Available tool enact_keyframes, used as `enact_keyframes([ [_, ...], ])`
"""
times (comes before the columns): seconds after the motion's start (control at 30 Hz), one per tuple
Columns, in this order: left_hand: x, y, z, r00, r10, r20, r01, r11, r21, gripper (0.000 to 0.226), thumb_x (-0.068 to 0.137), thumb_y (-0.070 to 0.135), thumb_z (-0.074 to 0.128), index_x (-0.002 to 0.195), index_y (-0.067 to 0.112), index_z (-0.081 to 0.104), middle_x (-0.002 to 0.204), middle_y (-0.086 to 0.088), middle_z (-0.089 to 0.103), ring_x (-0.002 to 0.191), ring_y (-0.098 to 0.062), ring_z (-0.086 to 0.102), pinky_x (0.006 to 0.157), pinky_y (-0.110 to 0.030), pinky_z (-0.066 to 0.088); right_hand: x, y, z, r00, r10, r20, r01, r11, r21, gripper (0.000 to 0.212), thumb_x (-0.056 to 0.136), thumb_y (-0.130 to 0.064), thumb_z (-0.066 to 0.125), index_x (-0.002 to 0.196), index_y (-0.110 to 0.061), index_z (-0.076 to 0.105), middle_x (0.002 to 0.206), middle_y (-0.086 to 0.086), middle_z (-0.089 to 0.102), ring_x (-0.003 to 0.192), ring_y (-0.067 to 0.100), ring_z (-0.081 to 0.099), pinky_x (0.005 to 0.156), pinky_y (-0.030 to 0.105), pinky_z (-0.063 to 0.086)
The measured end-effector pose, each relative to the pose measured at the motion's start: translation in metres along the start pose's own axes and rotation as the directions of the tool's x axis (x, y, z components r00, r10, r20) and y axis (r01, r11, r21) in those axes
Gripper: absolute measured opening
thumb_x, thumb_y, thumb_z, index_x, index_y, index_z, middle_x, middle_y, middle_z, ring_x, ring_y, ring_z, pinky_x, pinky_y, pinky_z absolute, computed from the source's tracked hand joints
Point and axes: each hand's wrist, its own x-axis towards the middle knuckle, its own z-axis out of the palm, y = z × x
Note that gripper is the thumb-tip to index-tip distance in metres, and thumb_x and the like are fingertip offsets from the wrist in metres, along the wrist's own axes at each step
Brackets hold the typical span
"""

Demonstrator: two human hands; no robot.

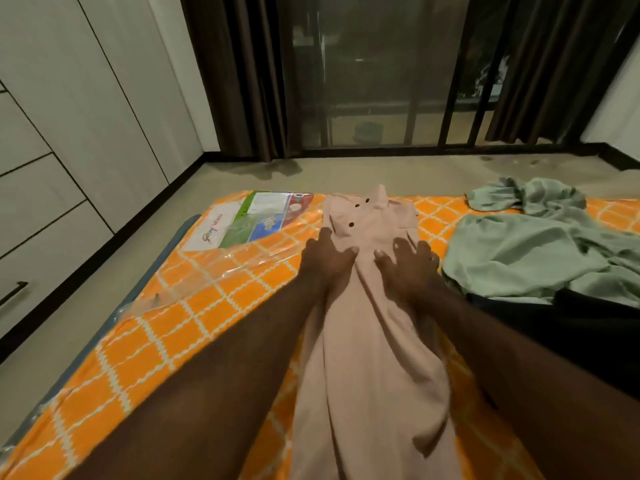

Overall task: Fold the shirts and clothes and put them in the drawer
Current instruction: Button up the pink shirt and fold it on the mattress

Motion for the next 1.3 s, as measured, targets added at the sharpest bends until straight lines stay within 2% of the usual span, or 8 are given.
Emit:
enact_keyframes([
  [0.23,0.087,0.036,-0.001,0.971,-0.236,0.038,0.231,0.883,-0.408,0.088,0.074,0.019,0.088,0.140,0.005,0.032,0.121,-0.011,0.060,0.106,-0.027,0.063,0.087,-0.040,0.059,0.107,-0.017,-0.034,0.937,0.328,0.120,-0.338,0.765,0.548,0.079,0.069,-0.025,0.089,0.134,-0.004,0.051,0.124,0.016,0.063,0.109,0.033,0.066,0.093,0.047,0.058],
  [0.4,0.093,0.034,-0.012,0.947,-0.256,0.195,0.322,0.770,-0.551,0.025,0.077,-0.012,0.071,0.099,-0.008,0.062,0.075,-0.015,0.058,0.047,-0.017,0.054,0.033,-0.019,0.042,0.125,-0.014,-0.040,0.905,0.222,0.362,-0.421,0.577,0.700,0.026,0.071,-0.003,0.080,0.096,0.002,0.075,0.101,0.016,0.076,0.083,0.030,0.075,0.078,0.037,0.063],
  [0.6,0.044,0.023,-0.050,0.991,0.107,0.086,0.002,0.615,-0.789,0.048,0.080,-0.015,0.059,0.120,0.009,0.064,0.097,-0.012,0.074,0.081,-0.026,0.070,0.062,-0.037,0.057,0.070,-0.010,-0.085,0.941,-0.295,0.165,0.026,0.550,0.835,0.051,0.076,0.017,0.066,0.122,-0.004,0.069,0.113,0.017,0.072,0.101,0.032,0.071,0.086,0.044,0.059],
  [0.77,-0.032,-0.005,-0.074,0.943,0.265,0.203,0.033,0.532,-0.846,0.060,0.078,0.011,0.064,0.130,0.039,0.056,0.121,0.004,0.067,0.106,-0.018,0.059,0.087,-0.042,0.037,0.002,0.016,-0.103,0.815,-0.501,0.292,0.025,0.533,0.846,0.063,0.053,-0.001,0.092,0.112,-0.008,0.073,0.107,0.012,0.075,0.095,0.020,0.072,0.076,0.028,0.060],
  [1.0,-0.116,-0.016,-0.085,0.947,0.127,0.296,0.130,0.690,-0.712,0.050,0.059,0.028,0.072,0.109,0.030,0.076,0.106,-0.011,0.071,0.097,-0.025,0.059,0.081,-0.038,0.042,-0.074,0.027,-0.094,0.874,-0.278,0.397,-0.143,0.636,0.759,0.053,0.063,0.006,0.053,0.112,-0.012,0.056,0.106,0.010,0.076,0.090,0.011,0.069,0.060,0.028,0.042],
  [1.1,-0.128,-0.012,-0.079,0.974,0.003,0.226,0.143,0.767,-0.625,0.024,0.081,0.019,0.063,0.100,0.018,0.078,0.096,-0.013,0.074,0.090,-0.022,0.063,0.077,-0.036,0.046,-0.095,0.023,-0.088,0.945,-0.106,0.311,-0.166,0.663,0.730,0.030,0.087,0.001,0.055,0.112,-0.014,0.059,0.091,-0.002,0.078,0.069,0.005,0.059,0.074,0.035,0.045],
  [1.2,-0.123,-0.013,-0.067,0.981,-0.164,0.100,0.191,0.759,-0.622,0.014,0.095,0.017,0.062,0.091,0.010,0.074,0.088,-0.012,0.069,0.068,-0.021,0.061,0.054,-0.025,0.046,-0.096,0.021,-0.074,0.981,0.028,0.194,-0.174,0.584,0.793,0.020,0.092,0.000,0.053,0.100,-0.008,0.069,0.103,0.013,0.075,0.090,0.022,0.064,0.071,0.039,0.053],
  [1.3,-0.120,-0.008,-0.060,0.948,-0.207,0.242,0.313,0.744,-0.590,0.027,0.093,0.023,0.070,0.074,0.010,0.057,0.067,-0.013,0.051,0.042,-0.021,0.049,0.047,-0.024,0.037,-0.090,0.015,-0.060,0.975,0.161,0.151,-0.215,0.539,0.815,0.010,0.092,-0.014,0.068,0.091,-0.006,0.074,0.095,0.018,0.072,0.090,0.030,0.068,0.071,0.043,0.056],
])
